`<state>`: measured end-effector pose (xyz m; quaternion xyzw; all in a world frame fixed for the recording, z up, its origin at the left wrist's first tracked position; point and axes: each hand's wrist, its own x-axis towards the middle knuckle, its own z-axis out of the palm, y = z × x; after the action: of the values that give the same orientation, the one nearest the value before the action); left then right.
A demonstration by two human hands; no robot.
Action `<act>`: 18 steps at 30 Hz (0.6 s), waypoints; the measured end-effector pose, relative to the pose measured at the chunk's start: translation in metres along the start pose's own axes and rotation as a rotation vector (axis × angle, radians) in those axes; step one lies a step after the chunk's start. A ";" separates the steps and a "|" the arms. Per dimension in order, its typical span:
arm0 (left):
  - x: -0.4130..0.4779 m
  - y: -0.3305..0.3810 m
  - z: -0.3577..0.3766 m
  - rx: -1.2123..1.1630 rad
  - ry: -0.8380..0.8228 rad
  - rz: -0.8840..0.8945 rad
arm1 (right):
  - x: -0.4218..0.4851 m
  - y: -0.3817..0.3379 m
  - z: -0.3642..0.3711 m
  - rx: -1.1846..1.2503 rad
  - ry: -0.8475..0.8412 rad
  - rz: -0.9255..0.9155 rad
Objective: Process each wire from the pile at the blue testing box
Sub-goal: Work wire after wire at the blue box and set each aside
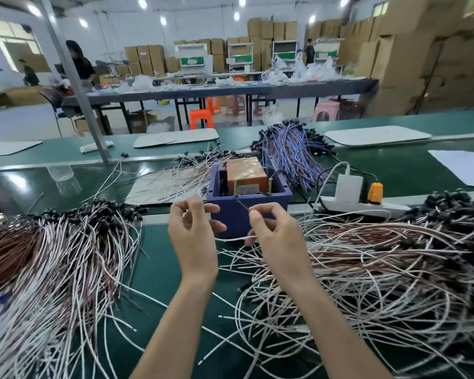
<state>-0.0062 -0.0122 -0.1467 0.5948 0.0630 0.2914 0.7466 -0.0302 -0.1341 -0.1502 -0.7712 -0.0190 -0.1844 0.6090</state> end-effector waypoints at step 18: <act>0.044 0.033 -0.084 0.718 -0.661 -0.015 | 0.041 -0.026 -0.148 -1.327 0.115 -0.408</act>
<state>-0.0190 0.0859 -0.1289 0.8749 -0.0764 0.0414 0.4764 -0.0368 -0.2754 -0.0852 -0.9505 -0.0147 -0.3082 -0.0381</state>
